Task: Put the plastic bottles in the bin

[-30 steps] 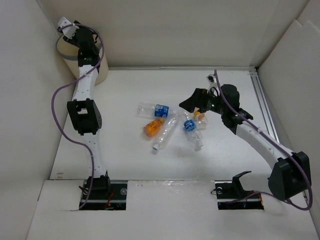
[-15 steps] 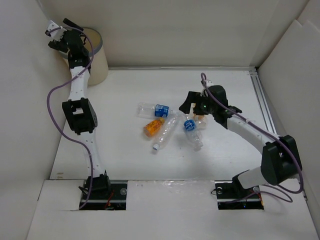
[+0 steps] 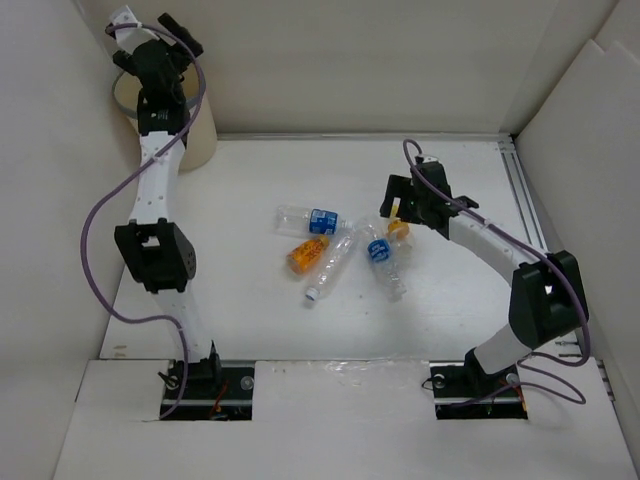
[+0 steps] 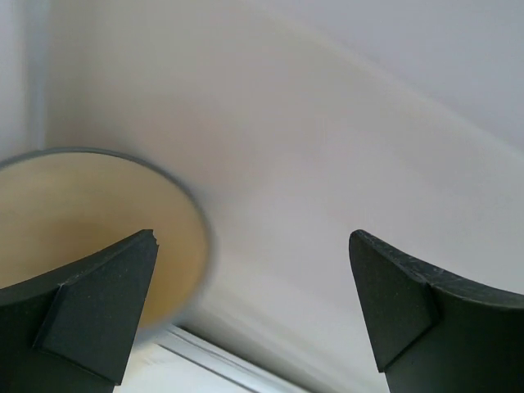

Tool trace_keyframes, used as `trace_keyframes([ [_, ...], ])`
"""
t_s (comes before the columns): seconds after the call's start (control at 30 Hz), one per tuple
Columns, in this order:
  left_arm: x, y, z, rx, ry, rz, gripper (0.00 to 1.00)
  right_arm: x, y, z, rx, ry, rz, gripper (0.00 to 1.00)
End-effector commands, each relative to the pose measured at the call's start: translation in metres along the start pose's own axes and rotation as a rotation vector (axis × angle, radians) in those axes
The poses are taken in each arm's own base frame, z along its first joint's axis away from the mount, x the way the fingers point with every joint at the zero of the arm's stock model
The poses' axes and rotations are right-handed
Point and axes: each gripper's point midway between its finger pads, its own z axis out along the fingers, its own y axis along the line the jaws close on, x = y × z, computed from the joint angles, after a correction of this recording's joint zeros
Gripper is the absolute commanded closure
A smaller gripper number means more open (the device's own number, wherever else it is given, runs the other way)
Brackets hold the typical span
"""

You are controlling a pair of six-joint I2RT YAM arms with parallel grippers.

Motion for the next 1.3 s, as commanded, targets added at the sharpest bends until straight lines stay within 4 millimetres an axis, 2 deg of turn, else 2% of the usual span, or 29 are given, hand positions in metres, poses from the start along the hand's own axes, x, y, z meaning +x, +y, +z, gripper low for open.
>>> trace_keyframes([
  [0.0, -0.035, -0.092, -0.076, 0.218, 0.054, 0.008, 0.00, 0.001, -0.019, 0.000, 0.049, 0.009, 0.043, 0.06],
  [0.03, -0.028, -0.101, -0.088, 0.232, 0.085, 0.009, 0.00, 0.006, -0.024, 0.006, 0.049, 0.021, 0.051, 0.09],
  [0.07, -0.025, -0.122, -0.113, 0.288, 0.128, 0.005, 0.00, 0.009, -0.022, 0.007, 0.030, 0.027, 0.052, 0.10],
  [0.1, -0.003, -0.123, -0.123, 0.293, 0.190, -0.001, 0.00, 0.013, -0.025, 0.011, 0.029, 0.038, 0.059, 0.12],
  [0.13, 0.006, -0.127, -0.134, 0.301, 0.220, -0.009, 0.00, 0.017, -0.027, 0.012, 0.033, 0.046, 0.058, 0.13],
  [0.17, 0.001, -0.138, -0.151, 0.346, 0.233, -0.025, 0.00, 0.021, -0.029, 0.012, 0.037, 0.054, 0.058, 0.13],
  [0.2, 0.025, -0.142, -0.164, 0.363, 0.295, -0.028, 0.00, 0.021, -0.029, 0.012, 0.037, 0.054, 0.058, 0.13],
  [0.27, 0.034, -0.147, -0.185, 0.388, 0.350, -0.059, 0.00, 0.030, -0.039, 0.017, 0.064, 0.072, 0.062, 0.14],
  [0.3, 0.039, -0.148, -0.192, 0.401, 0.367, -0.057, 0.00, 0.034, -0.041, 0.018, 0.068, 0.080, 0.061, 0.14],
  [0.33, 0.056, -0.144, -0.201, 0.395, 0.413, -0.044, 0.00, 0.039, -0.041, 0.020, 0.065, 0.095, 0.061, 0.14],
  [0.4, 0.056, -0.137, -0.211, 0.388, 0.426, -0.039, 0.00, 0.050, -0.046, 0.025, 0.076, 0.117, 0.059, 0.15],
  [0.43, 0.070, -0.130, -0.217, 0.389, 0.454, -0.032, 0.00, 0.055, -0.046, 0.028, 0.075, 0.136, 0.059, 0.17],
  [0.5, 0.071, -0.127, -0.225, 0.400, 0.462, -0.033, 0.00, 0.056, -0.047, 0.034, 0.075, 0.135, 0.059, 0.22],
  [0.53, 0.082, -0.123, -0.228, 0.403, 0.489, -0.028, 0.00, 0.061, -0.049, 0.037, 0.082, 0.150, 0.058, 0.24],
  [0.6, 0.085, -0.125, -0.235, 0.414, 0.509, -0.025, 0.00, 0.064, -0.050, 0.039, 0.086, 0.159, 0.057, 0.26],
  [0.63, 0.094, -0.125, -0.240, 0.409, 0.531, -0.017, 0.00, 0.063, -0.049, 0.041, 0.089, 0.164, 0.057, 0.26],
  [0.7, 0.101, -0.136, -0.253, 0.419, 0.545, 0.020, 0.00, 0.058, -0.049, 0.041, 0.092, 0.175, 0.064, 0.26],
  [0.77, 0.109, -0.147, -0.266, 0.431, 0.571, 0.042, 0.00, 0.064, -0.052, 0.045, 0.106, 0.205, 0.062, 0.28],
  [0.83, 0.113, -0.155, -0.269, 0.447, 0.594, 0.024, 0.00, 0.064, -0.052, 0.043, 0.111, 0.215, 0.061, 0.35],
  [0.87, 0.120, -0.156, -0.271, 0.461, 0.615, 0.025, 0.00, 0.061, -0.051, 0.041, 0.107, 0.207, 0.062, 0.54],
  [0.9, 0.129, -0.159, -0.274, 0.484, 0.644, 0.012, 0.00, 0.061, -0.055, 0.038, 0.114, 0.204, 0.070, 0.67],
  [0.93, 0.129, -0.160, -0.274, 0.480, 0.647, 0.000, 0.00, 0.062, -0.061, 0.035, 0.122, 0.204, 0.078, 0.74],
  [0.97, 0.137, -0.161, -0.276, 0.493, 0.670, 0.001, 0.00, 0.052, -0.054, 0.027, 0.094, 0.174, 0.081, 0.82],
  [1.03, 0.150, -0.166, -0.279, 0.523, 0.710, -0.011, 0.00, 0.039, -0.059, 0.017, 0.087, 0.139, 0.102, 0.84],
  [1.07, 0.149, -0.170, -0.281, 0.549, 0.716, -0.019, 0.00, 0.026, -0.053, 0.004, 0.067, 0.097, 0.103, 0.86],
  [1.17, 0.168, -0.186, -0.293, 0.665, 0.782, -0.053, 0.00, -0.002, -0.047, -0.022, 0.020, 0.009, 0.129, 0.88],
  [1.2, 0.172, -0.191, -0.299, 0.709, 0.806, -0.072, 0.00, -0.020, -0.035, -0.041, -0.037, -0.052, 0.129, 0.88],
  [1.23, 0.173, -0.208, -0.313, 0.838, 0.837, -0.114, 0.00, -0.030, -0.029, -0.052, -0.084, -0.084, 0.118, 0.88],
  [1.27, 0.179, -0.213, -0.323, 0.909, 0.864, -0.137, 0.00, -0.037, -0.011, -0.065, -0.207, -0.093, 0.083, 0.88],
])
